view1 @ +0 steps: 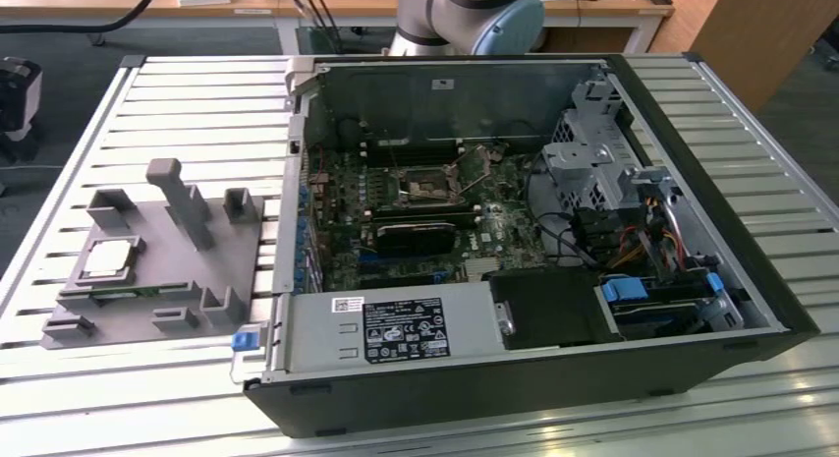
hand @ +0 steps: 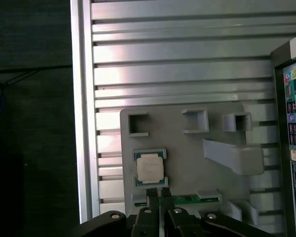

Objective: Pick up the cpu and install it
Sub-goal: 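Pick up the cpu and move it towards the insertion slot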

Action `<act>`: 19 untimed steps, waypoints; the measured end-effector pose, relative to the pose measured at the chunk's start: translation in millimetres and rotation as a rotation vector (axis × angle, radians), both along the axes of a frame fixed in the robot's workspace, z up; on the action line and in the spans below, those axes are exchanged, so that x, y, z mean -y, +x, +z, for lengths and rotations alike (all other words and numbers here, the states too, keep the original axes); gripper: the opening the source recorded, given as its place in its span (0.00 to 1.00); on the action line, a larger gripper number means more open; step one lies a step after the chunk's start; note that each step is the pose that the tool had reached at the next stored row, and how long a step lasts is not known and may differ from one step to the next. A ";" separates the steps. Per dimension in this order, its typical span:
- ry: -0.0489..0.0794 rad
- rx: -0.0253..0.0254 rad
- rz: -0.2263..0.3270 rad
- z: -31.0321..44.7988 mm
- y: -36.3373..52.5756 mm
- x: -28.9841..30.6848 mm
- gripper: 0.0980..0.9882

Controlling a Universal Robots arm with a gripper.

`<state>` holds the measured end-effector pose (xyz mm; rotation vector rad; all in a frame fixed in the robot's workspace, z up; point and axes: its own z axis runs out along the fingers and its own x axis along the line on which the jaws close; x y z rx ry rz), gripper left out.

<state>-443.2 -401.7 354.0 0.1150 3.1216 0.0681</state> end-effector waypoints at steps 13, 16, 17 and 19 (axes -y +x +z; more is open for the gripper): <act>0.000 0.0000 0.000 -14.9 -0.4 0.3 0.61; 0.000 -0.0001 0.000 -18.1 -0.5 0.4 0.68; 0.000 0.0000 0.000 -19.2 -0.5 0.4 0.68; 0.000 0.0000 0.000 -21.2 -0.5 0.3 0.69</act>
